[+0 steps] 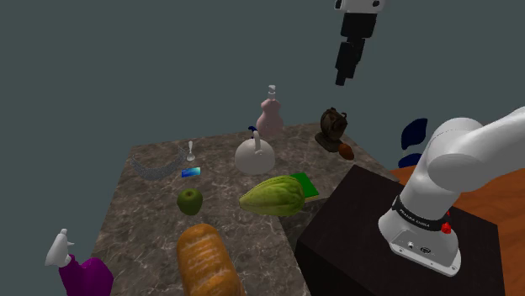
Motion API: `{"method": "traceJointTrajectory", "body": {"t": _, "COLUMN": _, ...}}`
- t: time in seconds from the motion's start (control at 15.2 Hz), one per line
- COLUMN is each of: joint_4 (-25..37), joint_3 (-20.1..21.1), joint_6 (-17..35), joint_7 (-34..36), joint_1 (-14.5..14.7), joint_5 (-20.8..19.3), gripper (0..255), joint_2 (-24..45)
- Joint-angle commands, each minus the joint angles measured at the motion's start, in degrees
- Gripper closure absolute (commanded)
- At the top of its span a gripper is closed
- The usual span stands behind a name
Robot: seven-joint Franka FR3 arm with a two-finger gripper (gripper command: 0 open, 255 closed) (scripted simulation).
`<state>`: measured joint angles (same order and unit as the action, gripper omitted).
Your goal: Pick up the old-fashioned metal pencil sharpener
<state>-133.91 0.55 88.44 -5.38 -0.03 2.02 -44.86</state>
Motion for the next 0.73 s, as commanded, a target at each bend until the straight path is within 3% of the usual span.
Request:
{"method": "traceJointTrajectory", "body": {"t": 0.0, "joint_4": 0.0, "joint_3": 0.0, "joint_6": 0.0, "joint_7": 0.0, "joint_1": 0.0, "joint_5": 0.0, "gripper": 0, "joint_2": 0.0}}
{"method": "traceJointTrajectory", "body": {"t": 0.66, "joint_4": -0.26, "joint_3": -3.63, "joint_6": 14.99, "joint_7": 3.49, "joint_1": -5.82, "joint_5": -3.47, "gripper": 0, "joint_2": 14.64}}
